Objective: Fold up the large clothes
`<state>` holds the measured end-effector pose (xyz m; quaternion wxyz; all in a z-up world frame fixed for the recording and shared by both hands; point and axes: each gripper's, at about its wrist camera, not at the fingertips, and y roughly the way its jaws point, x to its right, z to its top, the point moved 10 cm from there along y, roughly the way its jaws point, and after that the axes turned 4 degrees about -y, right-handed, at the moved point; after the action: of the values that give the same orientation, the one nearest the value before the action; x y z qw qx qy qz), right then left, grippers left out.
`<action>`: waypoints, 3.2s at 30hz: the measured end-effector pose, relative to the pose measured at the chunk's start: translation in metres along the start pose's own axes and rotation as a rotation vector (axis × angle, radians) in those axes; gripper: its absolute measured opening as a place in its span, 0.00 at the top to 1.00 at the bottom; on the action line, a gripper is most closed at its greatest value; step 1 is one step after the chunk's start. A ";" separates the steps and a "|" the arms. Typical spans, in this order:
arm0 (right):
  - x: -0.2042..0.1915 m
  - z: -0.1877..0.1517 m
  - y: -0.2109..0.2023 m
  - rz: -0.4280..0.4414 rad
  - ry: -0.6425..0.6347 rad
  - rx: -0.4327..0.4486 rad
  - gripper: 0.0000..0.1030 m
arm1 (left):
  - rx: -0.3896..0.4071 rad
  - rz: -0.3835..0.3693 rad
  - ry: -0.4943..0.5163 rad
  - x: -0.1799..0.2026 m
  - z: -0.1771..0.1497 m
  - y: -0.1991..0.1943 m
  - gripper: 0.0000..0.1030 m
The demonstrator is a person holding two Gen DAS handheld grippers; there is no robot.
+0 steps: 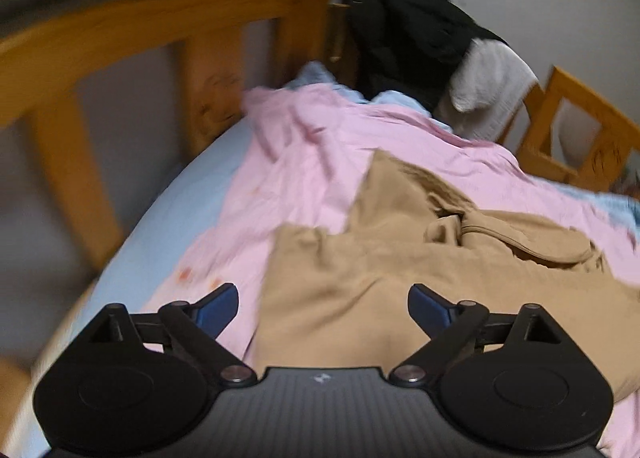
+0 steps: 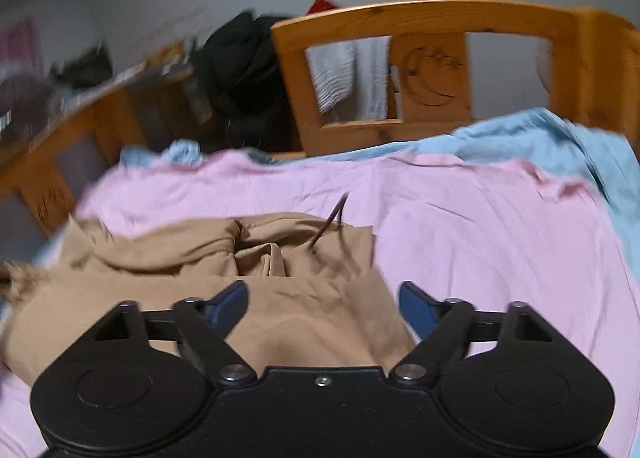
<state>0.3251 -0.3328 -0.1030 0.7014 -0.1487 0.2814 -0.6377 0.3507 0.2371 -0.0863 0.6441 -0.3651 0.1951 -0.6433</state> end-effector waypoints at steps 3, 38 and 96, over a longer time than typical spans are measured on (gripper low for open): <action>0.008 -0.015 -0.014 -0.005 0.032 0.006 0.12 | -0.043 0.000 -0.085 -0.022 -0.024 -0.003 0.11; -0.043 -0.031 -0.019 -0.193 -0.317 0.166 0.33 | 0.109 0.196 0.128 0.031 -0.030 -0.036 0.11; -0.109 -0.106 -0.028 -0.017 -0.165 -0.069 0.01 | 0.013 0.066 -0.101 0.047 -0.100 -0.023 0.00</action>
<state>0.2380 -0.2142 -0.1492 0.7113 -0.2272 0.2434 -0.6190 0.2670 0.1716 -0.1254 0.6764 -0.3864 0.1701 -0.6035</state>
